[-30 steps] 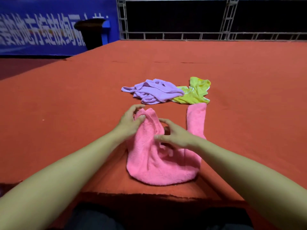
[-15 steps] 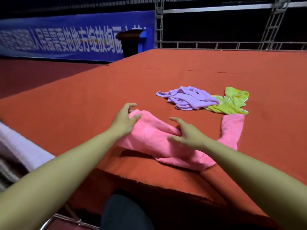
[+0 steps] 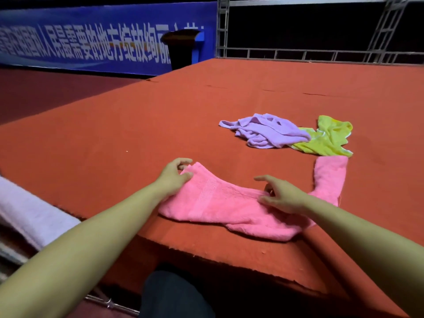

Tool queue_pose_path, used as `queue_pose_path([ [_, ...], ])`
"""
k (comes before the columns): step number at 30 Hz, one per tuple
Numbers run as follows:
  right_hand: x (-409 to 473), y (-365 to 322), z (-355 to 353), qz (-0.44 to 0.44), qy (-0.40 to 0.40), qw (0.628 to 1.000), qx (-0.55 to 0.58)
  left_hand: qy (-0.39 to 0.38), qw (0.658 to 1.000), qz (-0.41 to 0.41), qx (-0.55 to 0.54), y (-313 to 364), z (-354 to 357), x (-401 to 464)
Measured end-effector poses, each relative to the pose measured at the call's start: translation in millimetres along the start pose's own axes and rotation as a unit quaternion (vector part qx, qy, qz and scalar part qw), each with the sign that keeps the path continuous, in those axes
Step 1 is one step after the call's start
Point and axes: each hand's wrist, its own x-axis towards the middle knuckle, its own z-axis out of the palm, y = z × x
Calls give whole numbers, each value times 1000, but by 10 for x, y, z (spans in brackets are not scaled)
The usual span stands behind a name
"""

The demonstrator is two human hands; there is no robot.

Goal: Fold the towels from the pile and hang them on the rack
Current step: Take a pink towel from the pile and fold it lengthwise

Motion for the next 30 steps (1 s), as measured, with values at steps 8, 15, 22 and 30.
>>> queue_pose_path([
  [8,469,-49,-797,-9,270,960,73,46,986,39,-155,550,-128,677],
  [15,328,-716,-1081,-93,299,947,76,71,985,109,-110,754,-536,608],
  [22,-331,-795,234,-115,-55,989,-72,-50,969,76,232,-509,-725,-228],
  [30,-319,-674,288,-105,-44,993,16,-93,965,34,241,-199,-694,-375],
])
